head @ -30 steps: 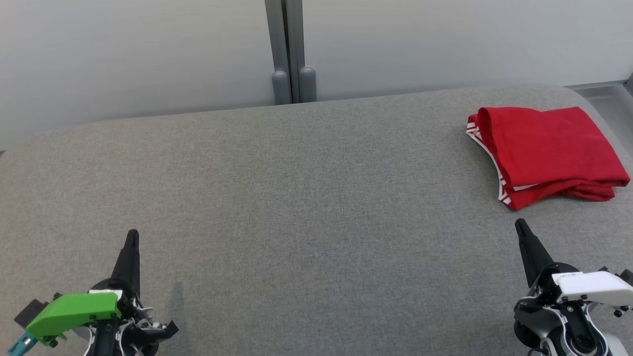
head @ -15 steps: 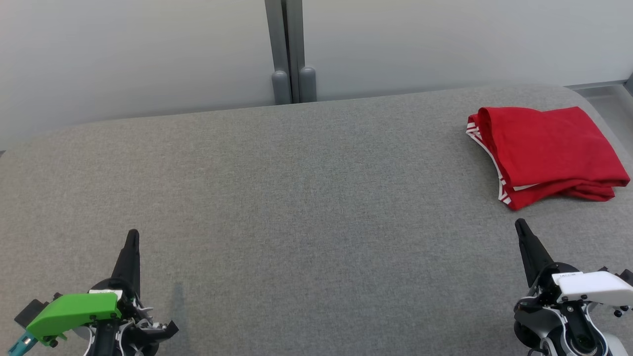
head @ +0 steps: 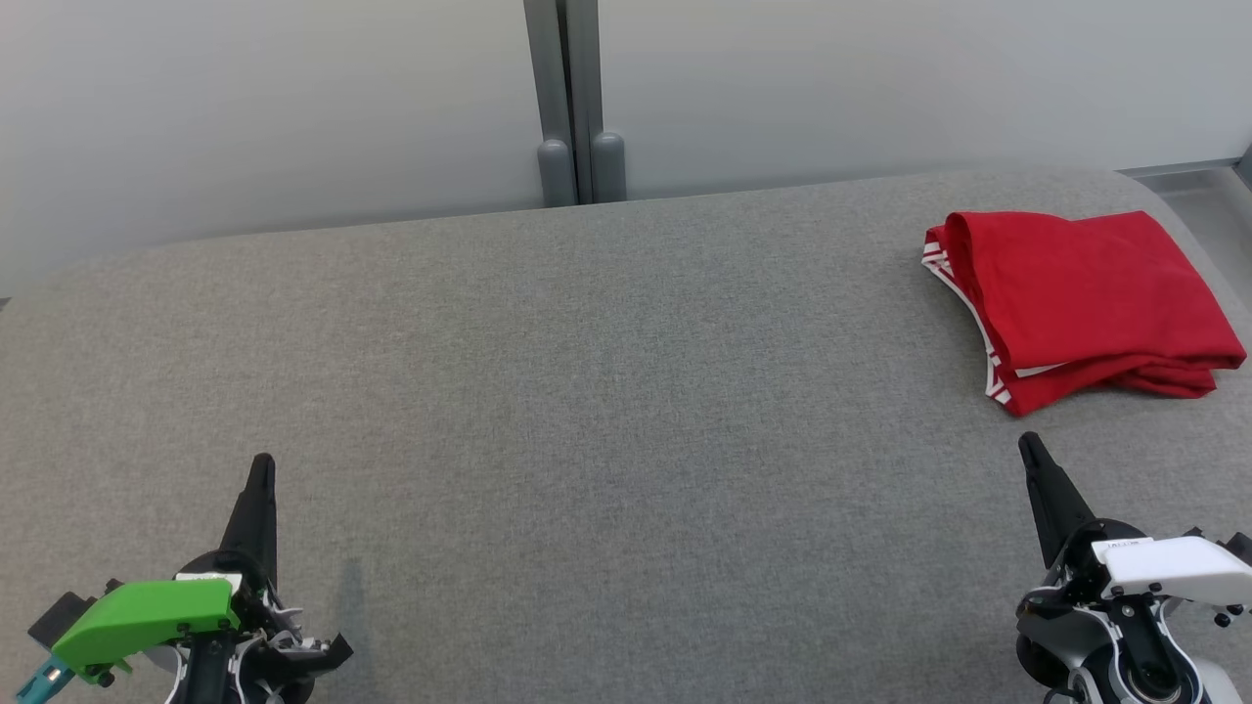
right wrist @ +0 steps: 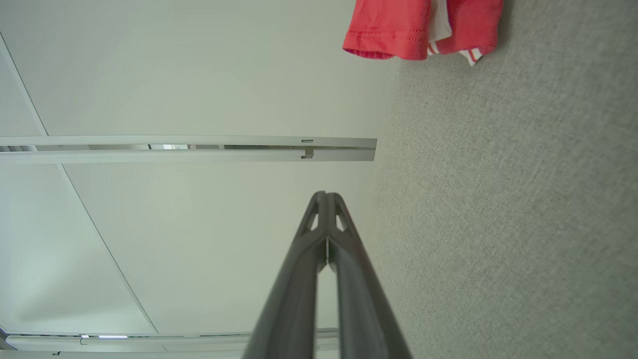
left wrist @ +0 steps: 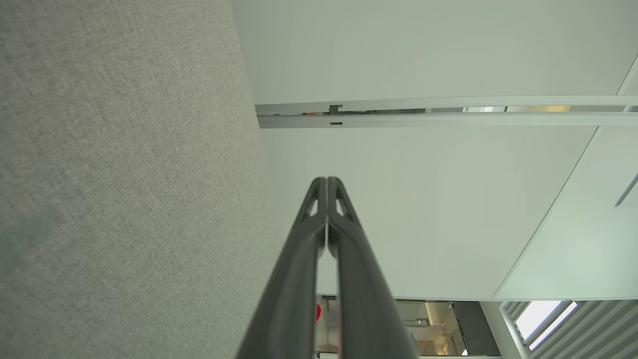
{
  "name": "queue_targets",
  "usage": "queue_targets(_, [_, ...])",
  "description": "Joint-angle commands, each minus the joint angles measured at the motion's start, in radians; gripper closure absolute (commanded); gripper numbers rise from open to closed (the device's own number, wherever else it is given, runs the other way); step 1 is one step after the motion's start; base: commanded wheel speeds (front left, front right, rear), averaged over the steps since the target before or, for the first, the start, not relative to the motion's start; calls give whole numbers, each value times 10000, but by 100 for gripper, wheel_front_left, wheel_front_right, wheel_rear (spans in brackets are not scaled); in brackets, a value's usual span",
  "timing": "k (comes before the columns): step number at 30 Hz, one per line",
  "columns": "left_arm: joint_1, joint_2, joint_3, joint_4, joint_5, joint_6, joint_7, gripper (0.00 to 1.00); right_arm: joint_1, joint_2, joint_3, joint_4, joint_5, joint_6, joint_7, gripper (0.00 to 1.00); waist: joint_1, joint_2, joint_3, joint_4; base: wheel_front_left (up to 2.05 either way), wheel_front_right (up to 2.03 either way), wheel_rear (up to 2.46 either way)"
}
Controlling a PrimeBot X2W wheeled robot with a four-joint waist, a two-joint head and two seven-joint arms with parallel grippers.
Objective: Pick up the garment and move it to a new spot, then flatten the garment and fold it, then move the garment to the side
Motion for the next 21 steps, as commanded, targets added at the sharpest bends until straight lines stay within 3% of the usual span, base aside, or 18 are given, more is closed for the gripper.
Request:
queue_targets(1, [-120, 14, 42, -1, 49, -45, 1, 100, -83, -52, -16, -42, 35, 0, 31, 100, 0, 0, 0, 0, 0, 0, 0])
queue_targets(21, [-122, 4, 52, -1, 58, -45, 17, 100, -83, -53, -16, -42, 35, 0, 30, 100, 0, 0, 0, 0, 0, 0, 0])
